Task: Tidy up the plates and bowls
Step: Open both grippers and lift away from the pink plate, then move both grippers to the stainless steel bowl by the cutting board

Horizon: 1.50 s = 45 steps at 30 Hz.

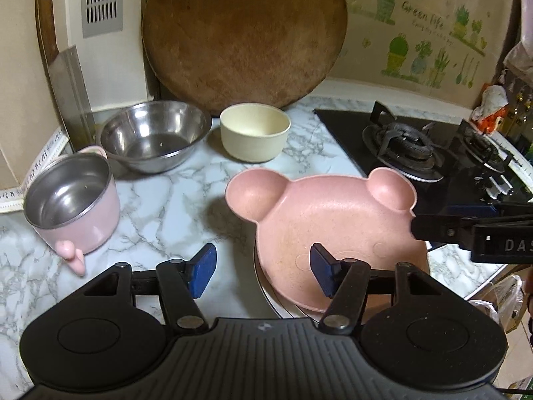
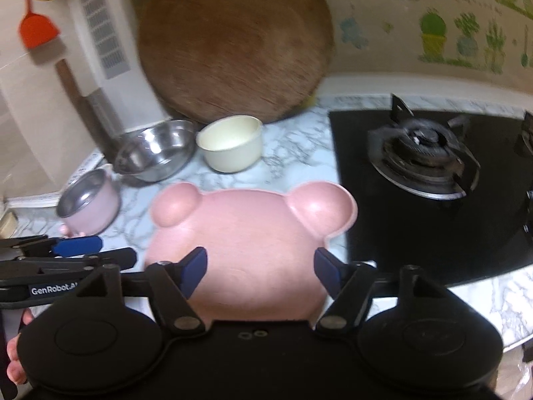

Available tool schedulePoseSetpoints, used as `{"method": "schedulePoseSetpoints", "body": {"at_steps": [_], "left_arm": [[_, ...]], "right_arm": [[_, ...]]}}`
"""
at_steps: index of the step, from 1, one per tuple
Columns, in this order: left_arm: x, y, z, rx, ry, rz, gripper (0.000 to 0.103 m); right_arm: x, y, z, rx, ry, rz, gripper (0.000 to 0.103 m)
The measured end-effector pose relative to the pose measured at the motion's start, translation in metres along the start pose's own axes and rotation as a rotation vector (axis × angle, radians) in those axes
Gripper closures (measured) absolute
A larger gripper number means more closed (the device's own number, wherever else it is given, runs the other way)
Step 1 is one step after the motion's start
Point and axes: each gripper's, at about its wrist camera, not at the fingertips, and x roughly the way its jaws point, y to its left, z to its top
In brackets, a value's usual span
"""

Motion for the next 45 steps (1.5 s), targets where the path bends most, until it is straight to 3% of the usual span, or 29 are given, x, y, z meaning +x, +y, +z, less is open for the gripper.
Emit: {"method": "schedulePoseSetpoints", "body": {"at_steps": [6, 10, 16, 23, 35, 45], "left_arm": [[-0.030, 0.011, -0.001, -0.023, -0.058, 0.014, 0.042], [-0.050, 0.022, -0.005, -0.043, -0.109, 0.044, 0.027], [-0.073, 0.038, -0.003, -0.068, -0.157, 0.070, 0.025], [-0.077, 0.059, 0.020, -0.089, -0.168, 0.104, 0.025], [-0.022, 0.120, 0.084, -0.158, -0.074, 0.181, 0.025], [0.062, 0.153, 0.128, -0.128, 0.003, 0.279, 0.025]], "right_arm": [[-0.016, 0.032, 0.007, -0.073, -0.052, 0.052, 0.021], [-0.024, 0.056, 0.010, -0.124, -0.073, 0.089, 0.012], [-0.031, 0.086, 0.015, -0.170, -0.106, 0.117, 0.002], [-0.023, 0.108, 0.042, -0.168, -0.084, 0.150, 0.001], [0.051, 0.121, 0.117, -0.193, -0.023, 0.146, 0.001], [0.147, 0.127, 0.169, -0.234, 0.056, 0.109, 0.003]]}}
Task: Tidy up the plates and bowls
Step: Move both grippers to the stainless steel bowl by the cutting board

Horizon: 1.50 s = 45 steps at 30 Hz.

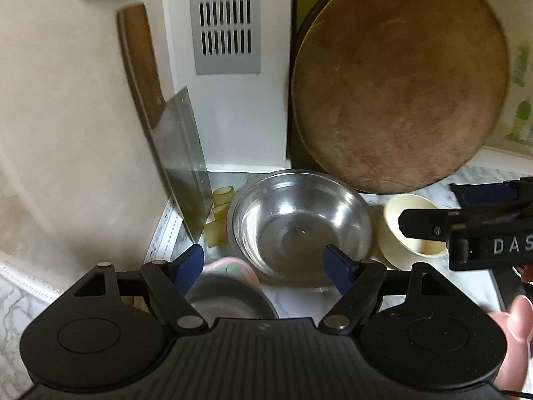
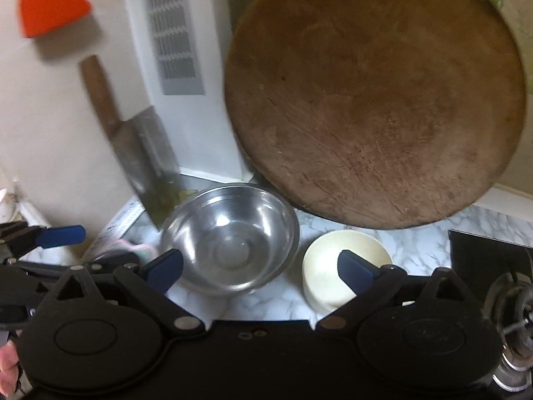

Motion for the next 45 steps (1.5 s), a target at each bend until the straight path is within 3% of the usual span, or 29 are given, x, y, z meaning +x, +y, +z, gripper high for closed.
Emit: {"method": "schedulePoseSetpoints", "body": {"at_steps": [7, 19, 21, 25, 28, 31, 34, 38, 45], "left_arm": [[0.047, 0.006, 0.020, -0.017, 0.040, 0.020, 0.025], [0.110, 0.022, 0.032, -0.082, 0.154, 0.012, 0.026], [0.115, 0.024, 0.031, -0.085, 0.165, 0.012, 0.035], [0.124, 0.025, 0.031, -0.096, 0.182, 0.015, 0.039], [0.129, 0.023, 0.031, -0.102, 0.203, 0.019, 0.051], [0.134, 0.023, 0.031, -0.118, 0.219, 0.024, 0.055], [0.139, 0.024, 0.031, -0.128, 0.237, 0.026, 0.070], [0.142, 0.027, 0.029, -0.135, 0.251, 0.027, 0.076], [0.142, 0.030, 0.029, -0.143, 0.249, 0.046, 0.087]], "right_arm": [[0.058, -0.015, 0.021, -0.014, 0.050, -0.018, 0.008], [0.132, -0.029, 0.033, -0.002, 0.152, -0.016, 0.031], [0.138, -0.031, 0.032, -0.006, 0.162, -0.019, 0.036], [0.147, -0.037, 0.030, 0.009, 0.181, -0.011, 0.046], [0.154, -0.039, 0.029, 0.014, 0.195, -0.004, 0.055], [0.159, -0.040, 0.028, 0.021, 0.204, 0.003, 0.061], [0.162, -0.039, 0.027, 0.017, 0.209, 0.000, 0.069], [0.166, -0.040, 0.026, 0.015, 0.211, 0.003, 0.082], [0.168, -0.038, 0.023, -0.004, 0.206, -0.004, 0.088]]}}
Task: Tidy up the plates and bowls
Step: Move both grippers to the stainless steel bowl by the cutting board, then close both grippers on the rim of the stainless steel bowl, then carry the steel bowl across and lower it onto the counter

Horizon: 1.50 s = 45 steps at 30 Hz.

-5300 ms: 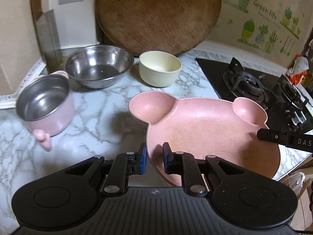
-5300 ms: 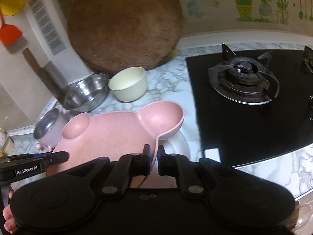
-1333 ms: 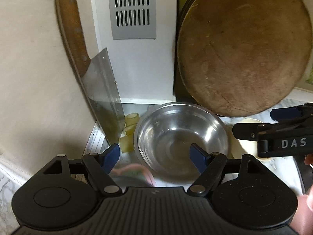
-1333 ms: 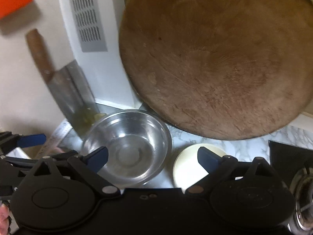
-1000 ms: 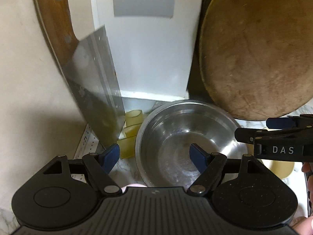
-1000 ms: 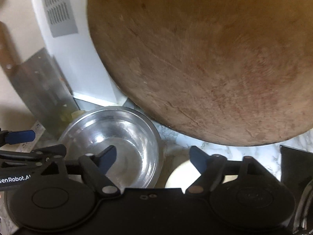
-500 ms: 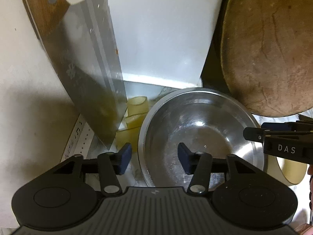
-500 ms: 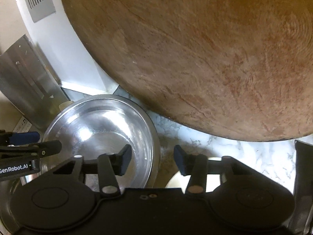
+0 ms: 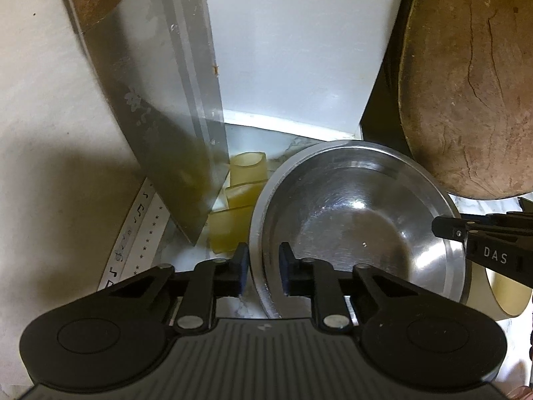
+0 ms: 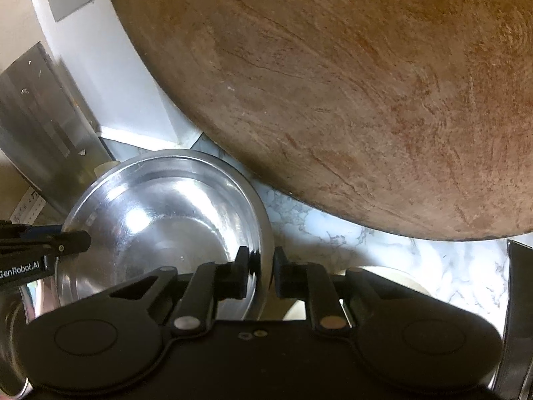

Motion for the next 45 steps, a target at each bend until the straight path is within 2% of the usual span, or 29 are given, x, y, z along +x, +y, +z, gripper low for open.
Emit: {"method": "schedulePoseSetpoints", "body": {"at_steps": [5, 15, 27, 35, 45], "left_arm": [[-0.008, 0.003, 0.002, -0.020, -0.018, -0.003, 0.088], [-0.042, 0.004, 0.003, -0.048, -0.073, -0.044, 0.088], [-0.107, 0.003, -0.015, -0.047, -0.135, -0.083, 0.088], [-0.151, 0.017, -0.045, -0.059, -0.152, -0.089, 0.088], [-0.204, 0.050, -0.101, -0.092, -0.171, -0.077, 0.088]], "right_arm": [[-0.006, 0.002, 0.000, 0.001, -0.021, -0.005, 0.089], [-0.044, -0.007, -0.002, 0.040, -0.068, 0.027, 0.090], [-0.117, -0.007, -0.019, 0.083, -0.147, 0.061, 0.092], [-0.161, 0.013, -0.045, 0.071, -0.164, 0.070, 0.092], [-0.202, 0.057, -0.084, 0.044, -0.154, 0.101, 0.093]]}}
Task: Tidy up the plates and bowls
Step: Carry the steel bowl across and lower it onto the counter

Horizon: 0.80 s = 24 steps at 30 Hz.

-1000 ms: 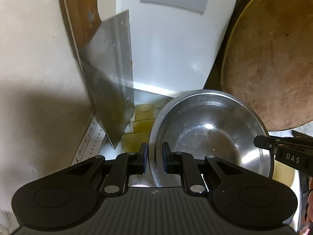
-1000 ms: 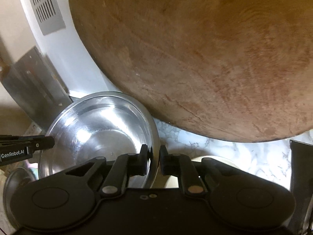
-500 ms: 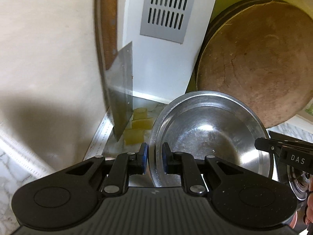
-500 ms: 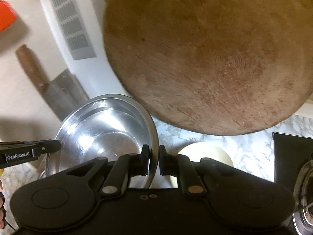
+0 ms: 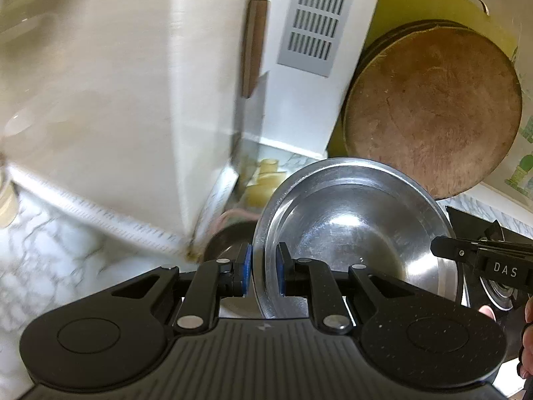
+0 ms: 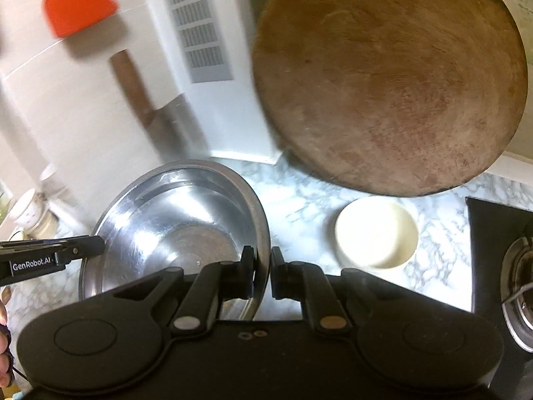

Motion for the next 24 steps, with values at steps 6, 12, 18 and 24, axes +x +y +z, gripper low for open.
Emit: {"method": "schedulePoseSetpoints", "body": {"at_steps": [6, 12, 18, 24], "left_arm": [[-0.029, 0.028, -0.027, -0.042, -0.016, 0.024, 0.088], [-0.056, 0.060, -0.052, -0.086, -0.017, 0.057, 0.088], [-0.073, 0.092, -0.077, -0.122, -0.003, 0.107, 0.088], [-0.075, 0.120, -0.103, -0.161, 0.037, 0.147, 0.088]], "right_arm": [[-0.014, 0.034, -0.019, -0.039, 0.008, 0.036, 0.093], [-0.019, 0.069, -0.038, -0.078, 0.023, 0.076, 0.093], [-0.011, 0.101, -0.059, -0.109, 0.067, 0.122, 0.093], [0.002, 0.129, -0.079, -0.123, 0.110, 0.156, 0.093]]}}
